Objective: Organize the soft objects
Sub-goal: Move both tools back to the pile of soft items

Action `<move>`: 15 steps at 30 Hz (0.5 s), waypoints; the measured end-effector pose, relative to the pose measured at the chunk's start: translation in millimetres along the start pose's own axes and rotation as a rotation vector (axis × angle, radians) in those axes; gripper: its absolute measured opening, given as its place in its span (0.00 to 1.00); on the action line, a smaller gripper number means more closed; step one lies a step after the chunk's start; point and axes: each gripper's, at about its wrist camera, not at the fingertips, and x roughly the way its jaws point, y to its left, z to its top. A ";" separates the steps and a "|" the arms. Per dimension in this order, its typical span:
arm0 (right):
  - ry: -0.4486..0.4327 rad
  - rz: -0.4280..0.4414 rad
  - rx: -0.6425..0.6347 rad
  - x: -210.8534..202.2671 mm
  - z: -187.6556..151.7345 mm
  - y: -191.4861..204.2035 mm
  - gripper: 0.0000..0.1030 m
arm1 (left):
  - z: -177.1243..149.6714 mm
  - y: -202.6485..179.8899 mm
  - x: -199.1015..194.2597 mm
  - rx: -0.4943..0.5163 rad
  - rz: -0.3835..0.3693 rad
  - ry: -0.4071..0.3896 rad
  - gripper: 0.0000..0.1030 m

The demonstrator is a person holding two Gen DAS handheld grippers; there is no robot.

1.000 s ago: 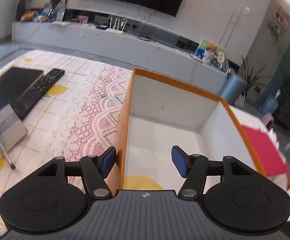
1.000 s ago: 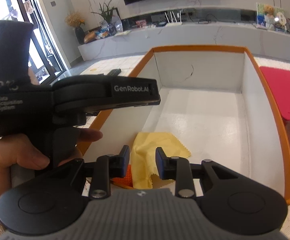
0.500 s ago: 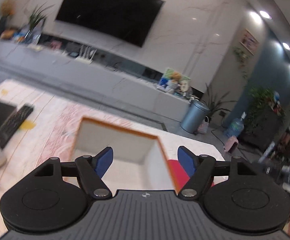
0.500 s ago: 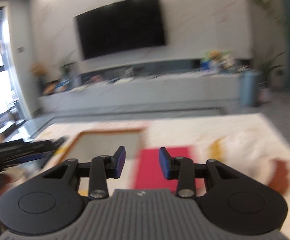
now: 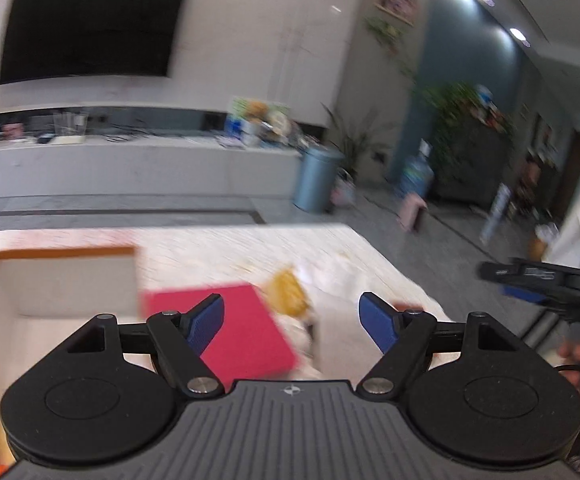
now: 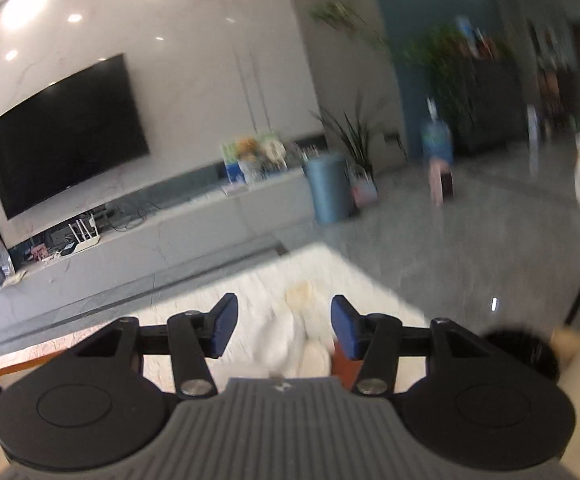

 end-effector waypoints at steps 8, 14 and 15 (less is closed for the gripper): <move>0.111 -0.120 -0.012 43.2 -19.0 -26.6 0.52 | -53.3 -59.8 85.9 0.133 -0.030 0.156 0.88; 0.124 -0.087 0.010 45.7 -22.1 -40.5 0.57 | -73.8 -71.6 124.2 0.168 0.019 0.200 0.88; 0.128 -0.090 0.012 47.1 -22.6 -42.2 0.58 | -74.9 -72.2 129.8 0.163 0.029 0.203 0.88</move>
